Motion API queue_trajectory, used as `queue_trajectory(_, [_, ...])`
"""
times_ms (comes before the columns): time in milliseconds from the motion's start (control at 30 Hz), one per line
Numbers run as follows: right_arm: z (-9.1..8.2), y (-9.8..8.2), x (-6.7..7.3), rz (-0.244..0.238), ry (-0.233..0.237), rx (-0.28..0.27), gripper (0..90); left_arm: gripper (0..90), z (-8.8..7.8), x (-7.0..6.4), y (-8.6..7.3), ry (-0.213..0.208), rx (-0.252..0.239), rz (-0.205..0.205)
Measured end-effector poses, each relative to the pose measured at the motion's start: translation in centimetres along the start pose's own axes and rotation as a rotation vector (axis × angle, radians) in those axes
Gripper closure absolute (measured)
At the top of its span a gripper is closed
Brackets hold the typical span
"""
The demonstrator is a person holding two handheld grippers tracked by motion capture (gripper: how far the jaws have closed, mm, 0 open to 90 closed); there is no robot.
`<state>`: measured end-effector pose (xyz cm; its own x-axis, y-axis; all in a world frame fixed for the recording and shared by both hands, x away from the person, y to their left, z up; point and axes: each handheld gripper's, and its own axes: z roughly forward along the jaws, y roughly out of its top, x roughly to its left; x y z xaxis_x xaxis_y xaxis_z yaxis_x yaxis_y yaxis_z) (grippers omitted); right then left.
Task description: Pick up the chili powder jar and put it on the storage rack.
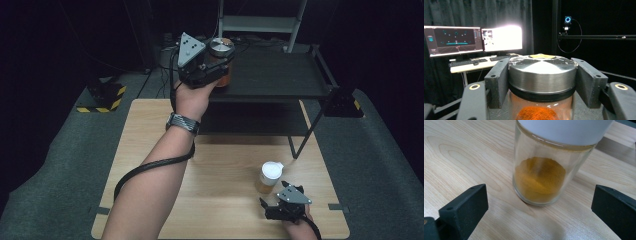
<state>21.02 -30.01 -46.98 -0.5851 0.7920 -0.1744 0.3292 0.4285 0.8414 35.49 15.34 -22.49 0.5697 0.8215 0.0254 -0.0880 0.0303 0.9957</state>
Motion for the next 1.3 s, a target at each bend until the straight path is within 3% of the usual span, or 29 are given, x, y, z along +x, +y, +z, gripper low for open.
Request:
queue_trajectory(567, [-0.02, -0.03, -0.06, -0.001, 0.005, -0.002, 0.0, 34.9, 0.93, 0.02, -0.62, -0.011, 0.02, -0.002])
queue_trajectory(1300, [-0.06, -0.08, -0.02, -0.004, 0.007, -0.005, 0.0, 33.8, 0.69, 0.0, -0.42, -0.005, 0.039, -0.024])
